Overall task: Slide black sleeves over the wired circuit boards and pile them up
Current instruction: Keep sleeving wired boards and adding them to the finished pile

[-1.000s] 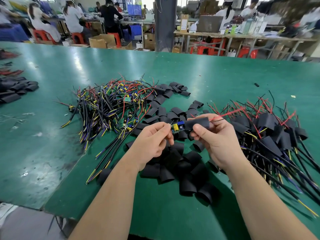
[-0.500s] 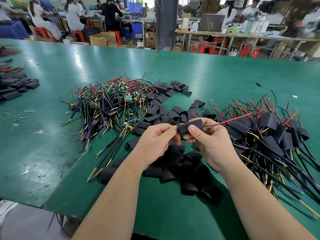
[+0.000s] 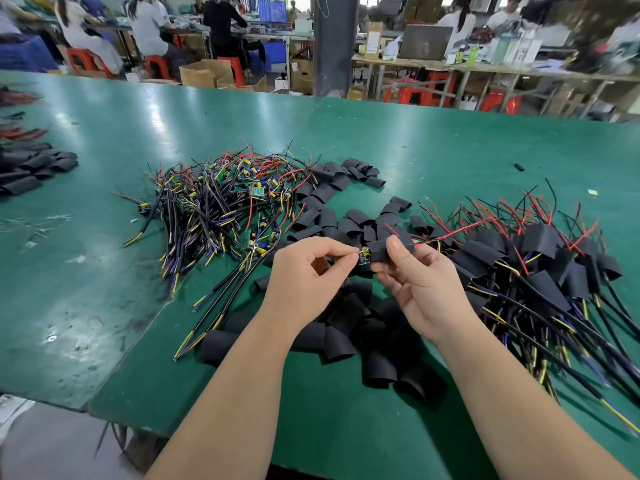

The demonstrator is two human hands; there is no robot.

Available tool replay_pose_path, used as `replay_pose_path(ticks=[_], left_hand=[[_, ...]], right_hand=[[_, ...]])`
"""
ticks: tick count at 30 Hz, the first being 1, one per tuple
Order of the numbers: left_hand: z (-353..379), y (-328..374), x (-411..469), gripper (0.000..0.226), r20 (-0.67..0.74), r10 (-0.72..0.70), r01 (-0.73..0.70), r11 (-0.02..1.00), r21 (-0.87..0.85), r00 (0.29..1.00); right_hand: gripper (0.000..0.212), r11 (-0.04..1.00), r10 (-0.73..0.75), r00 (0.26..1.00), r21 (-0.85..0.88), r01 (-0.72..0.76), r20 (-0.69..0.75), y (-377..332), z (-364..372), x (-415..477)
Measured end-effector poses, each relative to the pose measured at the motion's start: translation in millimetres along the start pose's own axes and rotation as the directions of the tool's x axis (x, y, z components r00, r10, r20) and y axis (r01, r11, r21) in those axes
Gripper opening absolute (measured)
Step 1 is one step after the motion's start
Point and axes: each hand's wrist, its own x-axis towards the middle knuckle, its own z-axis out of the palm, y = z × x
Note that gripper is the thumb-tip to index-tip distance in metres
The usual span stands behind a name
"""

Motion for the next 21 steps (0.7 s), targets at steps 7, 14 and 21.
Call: replay_pose_path(ticks=[7, 14, 21], left_hand=[[-1.8, -4.1, 0.0, 0.016, -0.014, 0.098, -0.097, 0.99, 0.099, 0.995], [-1.7, -2.0, 2.0, 0.041, 0.037, -0.141, 0.145, 0.973, -0.178, 0.989], [-4.0, 3.4, 5.6, 0.028, -0.024, -0.203, 0.174, 0.887, -0.429, 0.979]], right_hand=[[0.02, 0.973, -0.083, 0.993, -0.208, 0.098, 0.08, 2.7, 0.5, -2.8], [0.047, 0.992, 0.023, 0.995, -0.128, -0.01, 0.1, 5.0, 8.5, -6.2], [0.022, 0.987, -0.011, 0.991, 0.159, 0.033, -0.136, -23.0, 8.2, -3.2]])
